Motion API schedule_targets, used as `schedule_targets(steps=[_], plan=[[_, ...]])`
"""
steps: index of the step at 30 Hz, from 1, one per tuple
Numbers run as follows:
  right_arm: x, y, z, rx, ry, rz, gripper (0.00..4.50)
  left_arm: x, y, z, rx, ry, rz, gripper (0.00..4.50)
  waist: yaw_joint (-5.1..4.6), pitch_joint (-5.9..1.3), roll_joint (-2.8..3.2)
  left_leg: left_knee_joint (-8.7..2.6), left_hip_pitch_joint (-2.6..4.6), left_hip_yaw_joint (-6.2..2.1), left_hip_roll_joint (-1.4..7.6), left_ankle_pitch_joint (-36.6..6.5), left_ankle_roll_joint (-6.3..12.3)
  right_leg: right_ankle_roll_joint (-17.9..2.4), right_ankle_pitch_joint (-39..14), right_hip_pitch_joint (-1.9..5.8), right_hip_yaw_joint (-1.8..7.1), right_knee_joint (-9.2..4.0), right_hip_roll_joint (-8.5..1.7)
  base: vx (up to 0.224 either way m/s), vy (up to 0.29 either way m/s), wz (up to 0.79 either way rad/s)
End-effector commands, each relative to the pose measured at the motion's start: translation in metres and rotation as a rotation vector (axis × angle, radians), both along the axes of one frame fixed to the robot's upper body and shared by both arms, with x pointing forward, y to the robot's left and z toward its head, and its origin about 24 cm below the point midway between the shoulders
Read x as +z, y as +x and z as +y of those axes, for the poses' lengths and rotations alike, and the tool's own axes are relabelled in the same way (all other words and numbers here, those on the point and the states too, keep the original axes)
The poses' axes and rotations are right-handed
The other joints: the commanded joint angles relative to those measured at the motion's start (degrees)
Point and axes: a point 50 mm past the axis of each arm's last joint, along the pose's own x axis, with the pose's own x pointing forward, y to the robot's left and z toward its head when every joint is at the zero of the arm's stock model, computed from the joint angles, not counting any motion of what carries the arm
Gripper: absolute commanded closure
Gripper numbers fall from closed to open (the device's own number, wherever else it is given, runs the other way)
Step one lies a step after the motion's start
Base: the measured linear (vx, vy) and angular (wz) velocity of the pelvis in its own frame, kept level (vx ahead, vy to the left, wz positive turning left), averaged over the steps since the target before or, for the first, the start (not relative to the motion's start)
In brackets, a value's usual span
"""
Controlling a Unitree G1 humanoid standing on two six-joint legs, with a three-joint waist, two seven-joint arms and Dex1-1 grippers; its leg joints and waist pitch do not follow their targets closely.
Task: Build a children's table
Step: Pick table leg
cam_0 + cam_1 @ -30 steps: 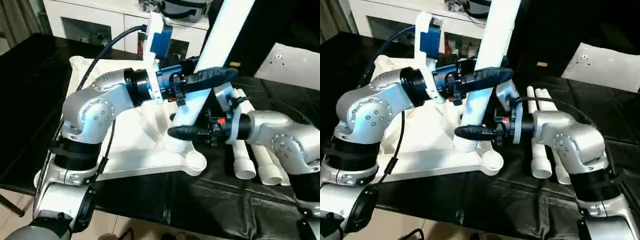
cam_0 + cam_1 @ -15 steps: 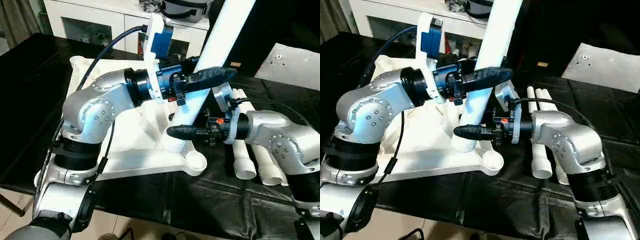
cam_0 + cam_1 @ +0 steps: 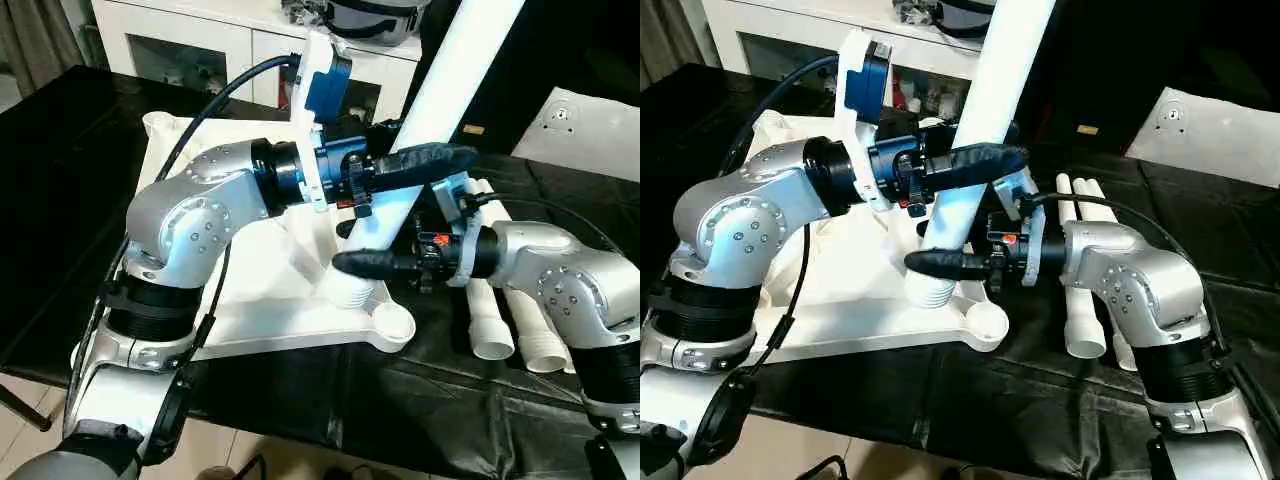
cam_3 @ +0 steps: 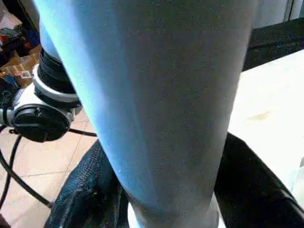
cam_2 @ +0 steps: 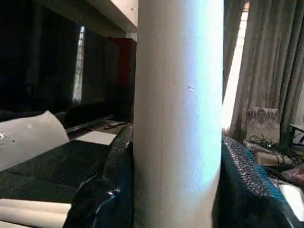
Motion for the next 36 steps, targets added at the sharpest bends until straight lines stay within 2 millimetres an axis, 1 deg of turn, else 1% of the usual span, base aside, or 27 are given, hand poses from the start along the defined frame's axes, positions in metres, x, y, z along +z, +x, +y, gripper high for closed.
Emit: schedule_targets(steps=[1, 3, 5, 6, 8, 11, 12, 15, 16, 17, 18, 20, 21, 22, 23, 24, 25, 26, 27, 28, 29, 30, 31, 32, 33, 34, 36], plan=[[0.005, 0.001, -0.004, -0.009, 0.016, -0.006, 2.27, 0.004, -0.004, -0.005, -0.023, 0.014, -0.030, 2.70, 0.09, -4.29, 0.72, -3.89, -0.37, 0.04, 2.27, -1.9, 1.70, -6.3, -18.7, 4.86, 2.52, -4.15, -4.03, 0.000, 0.000, 0.00], [0.004, 0.001, -0.003, -0.011, 0.017, -0.002, 2.42, 0.005, -0.004, -0.005, -0.025, 0.015, -0.030, 2.70, 0.08, -4.27, 0.82, -3.91, -0.31, 0.04, 2.28, -2.2, 1.63, -6.3, -18.9, 4.83, 2.50, -4.22, -4.03, 0.000, 0.000, 0.00], [0.003, 0.001, -0.003, -0.011, 0.018, -0.001, 2.48, 0.005, -0.004, -0.005, -0.025, 0.014, -0.028, 2.70, 0.08, -4.31, 0.77, -3.89, -0.33, 0.02, 2.27, -2.1, 1.56, -6.2, -19.0, 4.87, 2.48, -4.19, -4.02, 0.000, 0.000, 0.00], [0.003, 0.001, -0.003, -0.011, 0.020, -0.001, 2.48, 0.005, -0.003, -0.005, -0.024, 0.013, -0.027, 2.70, 0.10, -4.28, 1.00, -3.91, -0.35, 0.00, 2.27, -2.0, 1.55, -6.2, -18.7, 4.83, 2.49, -4.19, -4.00, 0.000, 0.000, 0.00], [0.003, 0.001, -0.002, -0.012, 0.022, 0.000, 2.50, 0.005, -0.003, -0.006, -0.024, 0.012, -0.026, 2.70, 0.06, -4.29, 0.88, -3.91, -0.29, 0.01, 2.27, -2.2, 1.57, -6.3, -18.8, 4.82, 2.46, -4.22, -3.98, 0.000, 0.000, 0.00], [0.002, 0.001, -0.002, -0.014, 0.024, 0.001, 2.50, 0.005, -0.003, -0.006, -0.023, 0.009, -0.023, 2.70, 0.08, -4.31, 1.05, -3.92, -0.30, -0.02, 2.32, -2.2, 1.53, -6.7, -18.0, 4.83, 2.50, -4.13, -4.02, 0.000, 0.000, 0.00], [0.001, 0.001, -0.002, -0.015, 0.024, 0.001, 2.51, 0.005, -0.002, -0.006, -0.021, 0.007, -0.024, 2.70, 0.07, -4.30, 0.93, -3.92, -0.34, 0.00, 2.29, -2.2, 1.51, -6.7, -18.0, 4.89, 2.50, -4.16, -4.01, 0.000, 0.000, 0.00], [0.000, 0.001, -0.002, -0.019, 0.023, 0.000, 2.51, 0.006, -0.004, -0.007, -0.020, 0.006, -0.033, 2.70, 0.08, -4.26, 1.03, -3.93, -0.29, 0.02, 2.27, -2.7, 1.46, -6.5, -18.8, 4.85, 2.48, -4.27, -4.01, 0.000, 0.000, 0.00], [-0.001, 0.001, -0.001, -0.023, 0.024, 0.001, 2.51, 0.008, -0.004, -0.008, -0.020, -0.023, -0.016, 2.35, 0.08, -4.30, 1.09, -3.89, -0.34, 0.02, 2.26, -2.6, 1.36, -6.5, -18.6, 4.89, 2.48, -4.23, -4.02, 0.000, 0.000, 0.00], [-0.001, 0.000, -0.001, -0.024, 0.024, 0.001, 2.51, 0.009, -0.004, -0.008, -0.020, -0.027, -0.014, 2.35, 0.10, -4.31, 1.07, -3.89, -0.33, 0.00, 2.27, -2.6, 1.37, -6.6, -18.5, 4.87, 2.47, -4.27, -4.03, 0.000, 0.000, 0.00], [-0.002, 0.000, -0.001, -0.031, 0.027, 0.003, 2.51, 0.013, -0.005, -0.009, -0.022, -0.074, 0.013, 2.00, 0.10, -4.30, 1.15, -3.86, -0.36, 0.04, 2.28, -2.6, 1.25, -6.9, -18.1, 4.88, 2.48, -4.15, -4.01, 0.000, 0.000, 0.00], [-0.003, 0.000, -0.001, -0.035, 0.029, 0.005, 2.52, 0.015, -0.004, -0.010, -0.019, -0.095, 0.023, 1.97, 0.13, -4.34, 1.06, -3.81, -0.39, -0.01, 2.28, -2.6, 1.27, -7.2, -17.9, 4.94, 2.40, -4.13, -4.02, 0.000, 0.000, 0.00], [-0.006, -0.001, 0.000, -0.046, 0.032, 0.008, 2.53, 0.017, -0.004, -0.012, -0.003, -0.115, 0.036, 1.91, 0.24, -4.29, 1.28, -3.87, -0.38, -0.03, 2.24, -3.0, 1.47, -7.3, -18.3, 4.92, 2.38, -4.28, -4.01, 0.000, 0.000, 0.00], [-0.007, -0.001, 0.000, -0.051, 0.034, 0.009, 2.53, 0.018, -0.003, -0.013, 0.006, -0.119, 0.040, 1.91, 0.23, -4.25, 1.18, -3.87, -0.37, 0.00, 2.27, -3.2, 1.54, -7.1, -18.6, 4.85, 2.36, -4.47, -3.99, 0.000, 0.000, 0.00], [-0.007, -0.001, 0.000, -0.051, 0.034, 0.009, 2.54, 0.018, -0.003, -0.013, 0.006, -0.119, 0.040, 1.73, 0.25, -4.28, 1.01, -3.84, -0.44, 0.00, 2.16, -3.3, 1.60, -6.7, -19.1, 4.98, 2.31, -4.50, -3.95, 0.000, 0.000, 0.00], [-0.009, -0.001, 0.000, -0.064, 0.038, 0.009, 2.54, 0.019, -0.002, -0.014, 0.019, -0.135, 0.044, 1.73, 0.26, -4.26, 1.19, -3.90, -0.40, -0.04, 2.19, -3.3, 1.70, -6.3, -19.5, 4.90, 2.30, -4.60, -3.93, 0.000, 0.000, 0.00], [-0.009, 0.000, 0.001, -0.068, 0.040, 0.009, 2.54, 0.020, -0.002, -0.015, 0.024, -0.141, 0.046, 1.62, 0.23, -4.29, 1.13, -3.85, -0.40, -0.04, 2.16, -3.2, 1.70, -6.2, -19.6, 4.89, 2.28, -4.59, -3.90, 0.000, 0.000, 0.00], [-0.010, 0.001, 0.001, -0.089, 0.046, 0.008, 2.54, 0.022, -0.001, -0.016, 0.037, -0.170, 0.057, 1.56, 0.27, -4.32, 1.29, -3.84, -0.53, -0.08, 2.09, -3.0, 1.58, -6.0, -19.8, 5.01, 2.24, -4.57, -3.95, 0.000, 0.000, 0.00], [-0.012, 0.002, 0.001, -0.111, 0.053, 0.006, 2.54, 0.024, 0.000, -0.016, 0.051, -0.201, 0.069, 1.53, 0.21, -4.28, 1.16, -3.84, -0.50, -0.05, 2.06, -3.3, 1.60, -5.8, -20.4, 4.93, 2.20, -4.75, -3.92, 0.000, 0.000, 0.00], [-0.013, 0.003, 0.002, -0.131, 0.060, 0.003, 2.55, 0.026, 0.001, -0.015, 0.066, -0.231, 0.079, 1.45, 0.26, -4.32, 1.44, -3.76, -0.52, -0.06, 2.05, -3.2, 1.44, -5.9, -20.2, 4.93, 2.24, -4.58, -3.97, 0.000, 0.000, 0.00], [-0.013, 0.004, 0.002, -0.151, 0.067, 0.001, 2.55, 0.028, 0.002, -0.014, 0.082, -0.259, 0.091, 1.35, 0.21, -4.30, 1.21, -3.77, -0.55, -0.01, 1.92, -3.6, 1.54, -5.5, -21.0, 4.93, 2.09, -4.92, -3.90, 0.000, 0.000, 0.00], [-0.015, 0.006, 0.002, -0.184, 0.081, 0.003, 2.55, 0.032, 0.003, -0.012, 0.098, -0.314, 0.107, 1.24, 0.21, -4.29, 1.16, -3.71, -0.61, 0.05, 1.90, -3.5, 1.63, -5.5, -21.3, 4.88, 2.14, -4.91, -3.91, 0.000, 0.000, 0.00], [-0.016, 0.007, 0.003, -0.216, 0.094, 0.001, 2.55, 0.035, 0.003, -0.011, 0.109, -0.367, 0.128, 1.19, 0.35, -4.28, 1.30, -3.74, -0.59, -0.04, 1.90, -3.6, 1.63, -5.3, -21.7, 4.86, 2.05, -5.03, -3.95, 0.000, 0.000, 0.00], [-0.016, 0.007, 0.003, -0.216, 0.094, 0.001, 2.55, 0.035, 0.003, -0.011, 0.109, -0.367, 0.128, 1.14, 0.33, -4.34, 1.26, -3.69, -0.62, 0.04, 1.93, -3.5, 1.59, -5.5, -21.3, 4.85, 2.11, -4.96, -3.98, 0.000, 0.000, 0.00], [-0.018, 0.008, 0.003, -0.248, 0.107, 0.000, 2.55, 0.038, 0.003, -0.009, 0.115, -0.414, 0.138, 1.04, 0.29, -4.37, 1.18, -3.78, -0.52, -0.08, 1.94, -3.6, 1.73, -5.5, -20.9, 4.85, 1.98, -4.96, -3.78, 0.000, 0.000, 0.00], [-0.020, 0.011, 0.003, -0.317, 0.143, -0.002, 2.55, 0.044, 0.004, -0.003, 0.134, -0.534, 0.186, 0.80, 0.34, -4.32, 1.21, -3.73, -0.70, -0.02, 1.89, -3.6, 1.65, -5.6, -20.6, 4.83, 2.04, -4.84, -3.88, 0.000, 0.000, 0.00], [-0.020, 0.012, 0.003, -0.367, 0.168, -0.001, 2.56, 0.048, 0.005, 0.003, 0.163, -0.613, 0.185, 0.73, 0.29, -4.42, 1.25, -3.82, -0.66, -0.09, 1.90, -3.8, 1.63, -5.7, -20.7, 4.86, 1.89, -4.96, -3.90, 0.000, 0.000, 0.00]])
